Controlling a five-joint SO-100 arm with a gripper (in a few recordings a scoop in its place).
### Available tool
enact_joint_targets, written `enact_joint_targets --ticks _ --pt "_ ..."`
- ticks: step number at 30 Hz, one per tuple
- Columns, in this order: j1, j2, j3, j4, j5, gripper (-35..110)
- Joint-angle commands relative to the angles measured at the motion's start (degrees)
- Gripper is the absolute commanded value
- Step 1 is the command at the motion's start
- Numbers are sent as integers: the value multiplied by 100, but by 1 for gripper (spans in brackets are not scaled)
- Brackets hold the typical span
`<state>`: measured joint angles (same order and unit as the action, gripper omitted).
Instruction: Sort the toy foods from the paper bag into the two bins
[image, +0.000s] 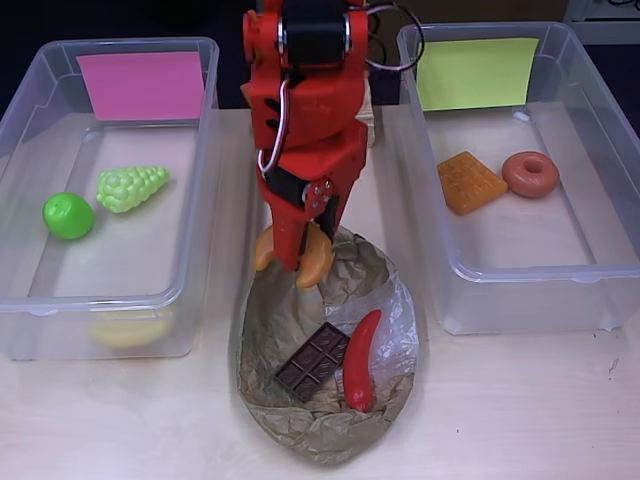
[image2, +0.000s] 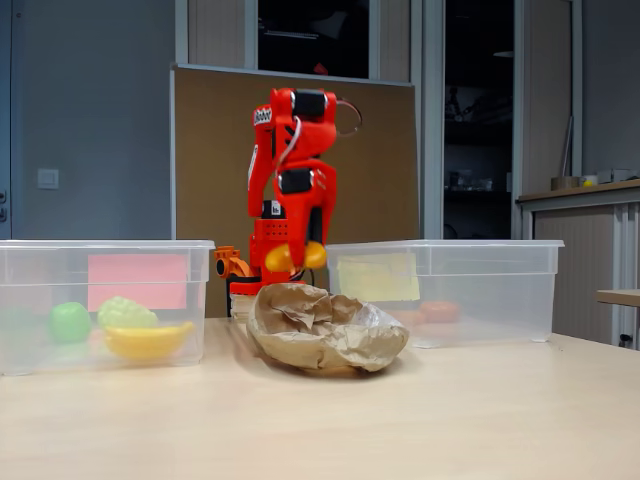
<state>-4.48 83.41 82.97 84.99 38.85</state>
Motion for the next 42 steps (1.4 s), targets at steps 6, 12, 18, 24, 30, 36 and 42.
enact_joint_targets --ticks 6,12,18,24,30,36,42 --pt "-378 1222 -642 1863 1995 11" --pt "-1441 2092 -527 2021 4052 10" --pt "-2777 2575 -70 2021 6240 10" --pt "-4465 2575 387 1872 8596 10" --pt "-5625 1934 -35 1591 10740 10" --pt "-5941 1055 -791 1248 11338 14" --pt "-6126 308 -1547 1345 11470 37"
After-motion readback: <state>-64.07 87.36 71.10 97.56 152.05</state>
